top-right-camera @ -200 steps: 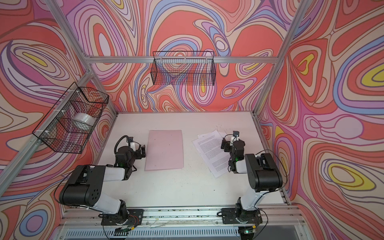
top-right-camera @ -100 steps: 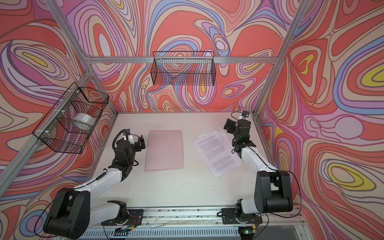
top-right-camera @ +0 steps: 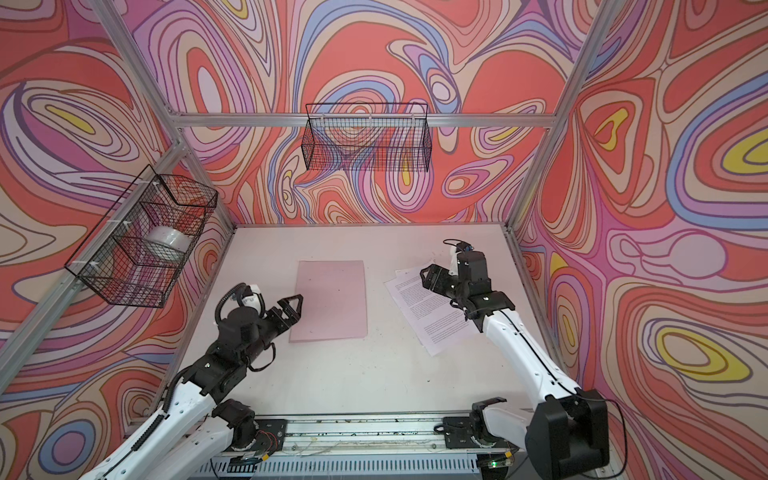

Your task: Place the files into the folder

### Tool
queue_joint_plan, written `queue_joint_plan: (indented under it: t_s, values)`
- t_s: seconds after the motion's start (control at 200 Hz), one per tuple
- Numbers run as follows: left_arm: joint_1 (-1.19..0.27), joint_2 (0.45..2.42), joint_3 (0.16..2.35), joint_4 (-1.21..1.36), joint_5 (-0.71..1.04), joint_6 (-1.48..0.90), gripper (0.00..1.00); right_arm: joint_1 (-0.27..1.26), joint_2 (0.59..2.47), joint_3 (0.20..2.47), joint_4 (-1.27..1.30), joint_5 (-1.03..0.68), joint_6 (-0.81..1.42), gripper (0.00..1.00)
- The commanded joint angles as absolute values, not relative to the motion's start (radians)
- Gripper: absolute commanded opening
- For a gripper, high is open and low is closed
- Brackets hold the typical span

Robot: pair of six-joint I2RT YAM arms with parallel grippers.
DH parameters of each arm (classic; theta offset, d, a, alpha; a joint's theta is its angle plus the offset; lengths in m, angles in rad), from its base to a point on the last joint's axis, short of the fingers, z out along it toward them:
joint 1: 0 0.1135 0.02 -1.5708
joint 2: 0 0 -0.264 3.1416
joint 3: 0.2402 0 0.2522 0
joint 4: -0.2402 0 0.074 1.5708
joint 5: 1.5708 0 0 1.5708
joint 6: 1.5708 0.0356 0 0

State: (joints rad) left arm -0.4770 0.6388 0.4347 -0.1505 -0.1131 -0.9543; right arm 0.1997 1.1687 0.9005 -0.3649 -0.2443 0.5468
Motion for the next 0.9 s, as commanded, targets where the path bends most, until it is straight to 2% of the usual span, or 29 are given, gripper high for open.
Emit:
queue_joint_plan:
  t_s: [0.0, 0.085, 0.275, 0.441, 0.676, 0.897]
  values:
    - [-0.595, 0.539, 0.355, -0.278, -0.260, -1.255, 0.87, 0.218, 1.129, 0.868, -0.486, -0.338, 0.596, 0.72]
    - [-0.676, 0.512, 0.302, -0.299, -0.341, -1.321, 0.83, 0.219, 1.106, 0.845, -0.488, -0.353, 0.616, 0.66]
    - [-0.681, 0.649, 0.246, -0.145, -0.294, -1.366, 0.80, 0.221, 1.102, 0.804, -0.451, -0.384, 0.650, 0.56]
    - [-0.683, 0.778, 0.218, 0.005, -0.281, -1.386, 0.71, 0.221, 1.095, 0.802, -0.446, -0.394, 0.664, 0.56]
    - [-0.682, 0.889, 0.184, 0.148, -0.295, -1.401, 0.64, 0.221, 1.086, 0.804, -0.452, -0.410, 0.670, 0.55]
    - [-0.680, 1.022, 0.171, 0.304, -0.308, -1.401, 0.58, 0.221, 1.109, 0.815, -0.454, -0.422, 0.664, 0.47]
